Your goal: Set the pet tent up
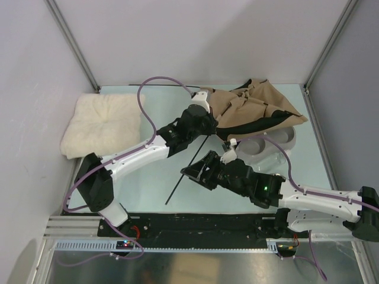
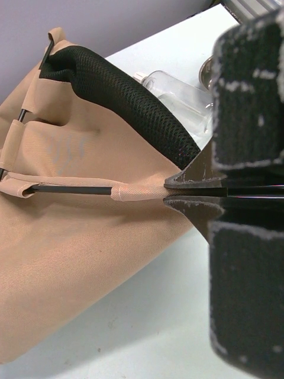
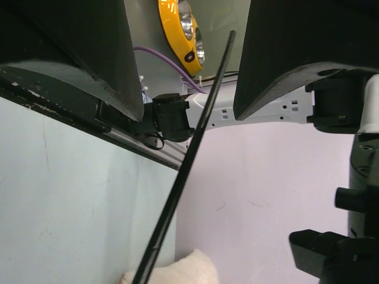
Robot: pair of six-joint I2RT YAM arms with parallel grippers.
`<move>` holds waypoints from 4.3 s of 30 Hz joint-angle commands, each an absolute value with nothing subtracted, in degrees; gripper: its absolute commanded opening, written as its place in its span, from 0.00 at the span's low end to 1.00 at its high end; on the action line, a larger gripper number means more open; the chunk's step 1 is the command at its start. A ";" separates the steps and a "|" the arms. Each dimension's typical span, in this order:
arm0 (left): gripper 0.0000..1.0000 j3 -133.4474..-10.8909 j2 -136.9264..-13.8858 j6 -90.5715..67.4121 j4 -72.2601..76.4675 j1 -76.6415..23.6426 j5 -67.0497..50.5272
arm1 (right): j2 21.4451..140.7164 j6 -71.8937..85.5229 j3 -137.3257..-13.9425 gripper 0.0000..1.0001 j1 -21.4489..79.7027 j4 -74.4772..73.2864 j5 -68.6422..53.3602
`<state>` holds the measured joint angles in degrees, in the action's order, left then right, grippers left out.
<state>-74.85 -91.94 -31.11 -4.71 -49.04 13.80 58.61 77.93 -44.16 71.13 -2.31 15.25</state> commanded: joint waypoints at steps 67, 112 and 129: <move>0.96 -48.70 -66.22 -40.66 5.34 -32.28 -3.43 | 53.83 81.19 -51.21 0.00 66.09 -0.80 11.16; 0.82 -54.38 -106.68 -65.99 60.03 -54.97 9.01 | 62.62 86.91 -55.02 0.00 64.94 10.34 10.73; 0.58 -54.54 -109.71 -68.14 58.50 -56.43 11.14 | 63.40 86.73 -55.02 0.00 64.81 10.31 10.65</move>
<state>-53.15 -108.81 -67.59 57.67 -56.69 8.60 63.46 87.66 -52.14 64.99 7.60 9.61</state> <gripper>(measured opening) 0.646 0.067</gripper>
